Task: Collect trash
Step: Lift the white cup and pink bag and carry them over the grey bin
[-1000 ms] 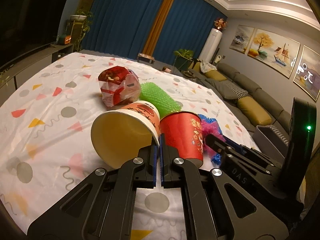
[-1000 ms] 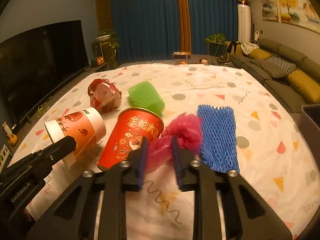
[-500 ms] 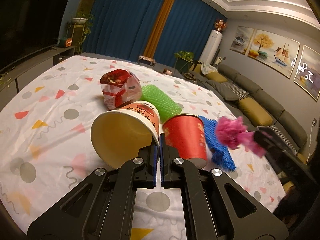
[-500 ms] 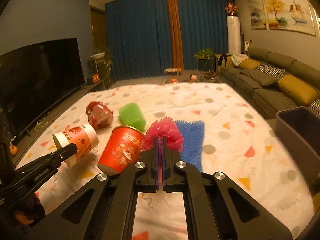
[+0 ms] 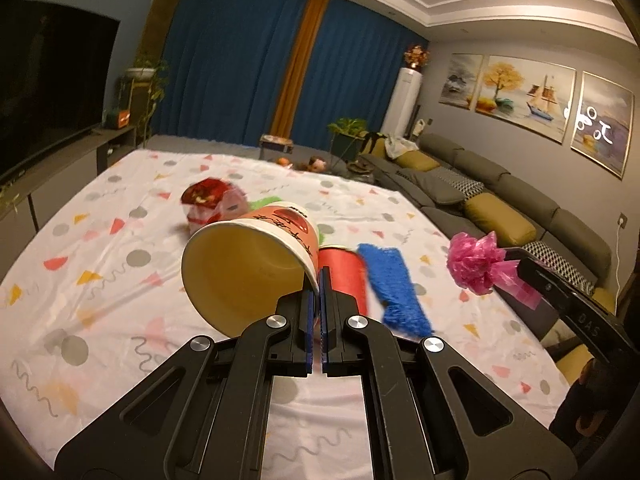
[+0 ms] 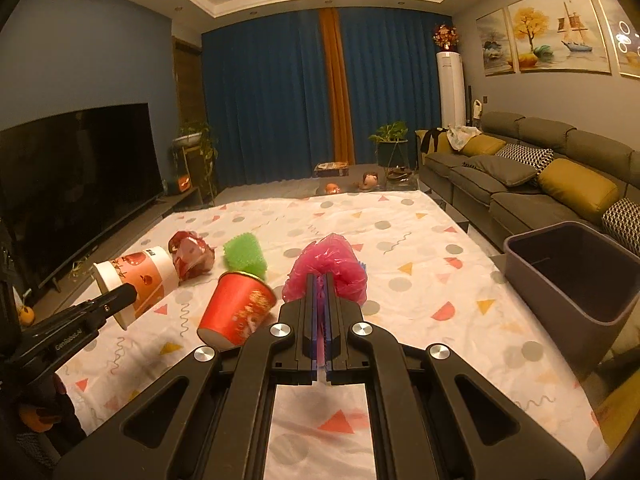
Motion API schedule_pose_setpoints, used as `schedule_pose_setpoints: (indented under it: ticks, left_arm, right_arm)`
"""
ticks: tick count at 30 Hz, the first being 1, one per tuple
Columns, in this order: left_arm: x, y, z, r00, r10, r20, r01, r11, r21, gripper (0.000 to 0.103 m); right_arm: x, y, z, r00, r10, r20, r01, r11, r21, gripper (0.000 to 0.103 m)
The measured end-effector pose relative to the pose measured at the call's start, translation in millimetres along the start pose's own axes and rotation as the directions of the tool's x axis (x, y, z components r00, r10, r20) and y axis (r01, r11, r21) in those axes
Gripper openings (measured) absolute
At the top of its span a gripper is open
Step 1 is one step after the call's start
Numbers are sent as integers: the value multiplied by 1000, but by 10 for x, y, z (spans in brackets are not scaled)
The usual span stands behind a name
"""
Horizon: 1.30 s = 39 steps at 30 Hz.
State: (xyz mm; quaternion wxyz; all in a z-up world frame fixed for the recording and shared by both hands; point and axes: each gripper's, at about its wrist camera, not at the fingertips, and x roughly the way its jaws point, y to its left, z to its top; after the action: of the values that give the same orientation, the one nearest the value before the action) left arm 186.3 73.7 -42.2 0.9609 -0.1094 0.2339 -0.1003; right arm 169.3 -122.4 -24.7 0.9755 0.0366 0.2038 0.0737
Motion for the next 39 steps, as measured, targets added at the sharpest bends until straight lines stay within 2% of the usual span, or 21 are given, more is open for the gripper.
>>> schedule_pose_setpoints:
  ticks: [9, 19, 24, 31, 39]
  left_arm:
    - [-126, -423, 51, 998, -52, 20, 51, 997, 60, 1]
    - [-43, -996, 52, 991, -131, 1, 130, 983, 133, 1]
    - [99, -1420, 67, 981, -195, -16, 195, 964, 179, 1]
    - [378, -2050, 66, 957, -286, -45, 289, 932, 221, 1]
    - [630, -2616, 69, 933, -354, -68, 360, 897, 258, 1]
  right_arm:
    - [-263, -246, 31, 999, -17, 45, 16, 999, 29, 3]
    - [-447, -662, 58, 994, -75, 77, 71, 996, 61, 3]
    - [-510, -940, 112, 988, -123, 95, 117, 990, 74, 3]
    - [-559, -1389, 228, 971, -218, 103, 210, 974, 82, 3]
    - [-566, -1773, 286, 949, -294, 109, 285, 954, 96, 3]
